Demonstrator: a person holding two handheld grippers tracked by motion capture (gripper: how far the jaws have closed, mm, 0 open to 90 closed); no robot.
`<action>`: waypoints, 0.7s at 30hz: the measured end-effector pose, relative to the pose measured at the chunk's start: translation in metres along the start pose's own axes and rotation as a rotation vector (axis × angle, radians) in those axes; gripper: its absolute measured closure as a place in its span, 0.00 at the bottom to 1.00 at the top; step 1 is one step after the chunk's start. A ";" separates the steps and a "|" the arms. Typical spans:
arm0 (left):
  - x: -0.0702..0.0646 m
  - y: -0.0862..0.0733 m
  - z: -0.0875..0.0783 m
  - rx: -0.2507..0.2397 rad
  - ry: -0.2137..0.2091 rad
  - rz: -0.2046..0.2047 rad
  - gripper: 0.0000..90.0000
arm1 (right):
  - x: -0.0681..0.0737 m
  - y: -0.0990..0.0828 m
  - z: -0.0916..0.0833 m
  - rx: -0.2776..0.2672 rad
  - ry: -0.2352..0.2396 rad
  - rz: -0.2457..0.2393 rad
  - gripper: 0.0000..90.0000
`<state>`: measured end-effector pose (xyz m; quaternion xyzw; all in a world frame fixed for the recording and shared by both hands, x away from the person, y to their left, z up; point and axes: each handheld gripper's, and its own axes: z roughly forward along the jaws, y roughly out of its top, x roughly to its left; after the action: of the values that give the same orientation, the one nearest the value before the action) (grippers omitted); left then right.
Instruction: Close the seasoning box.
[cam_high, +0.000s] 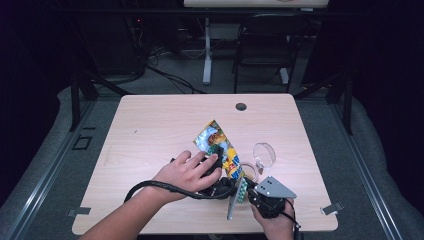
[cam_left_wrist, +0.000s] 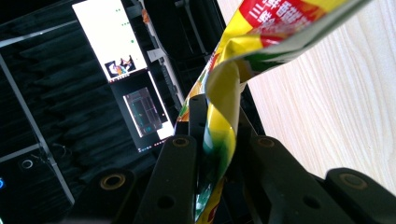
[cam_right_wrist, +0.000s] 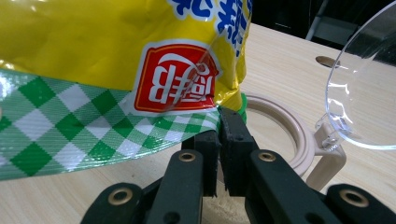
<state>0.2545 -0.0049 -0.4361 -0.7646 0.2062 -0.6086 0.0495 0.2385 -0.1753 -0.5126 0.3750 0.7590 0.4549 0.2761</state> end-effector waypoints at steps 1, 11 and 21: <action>0.000 0.000 0.000 0.000 0.000 -0.001 0.95 | 0.000 0.000 0.000 -0.001 0.000 -0.001 0.96; -0.003 -0.004 0.001 -0.001 -0.020 -0.028 0.95 | 0.000 0.000 0.000 -0.006 0.000 0.000 0.96; -0.005 -0.007 0.002 0.000 -0.047 -0.058 0.95 | 0.000 0.000 0.000 -0.008 -0.008 -0.002 0.96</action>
<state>0.2573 0.0026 -0.4387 -0.7842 0.1826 -0.5919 0.0368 0.2390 -0.1755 -0.5124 0.3749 0.7565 0.4563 0.2810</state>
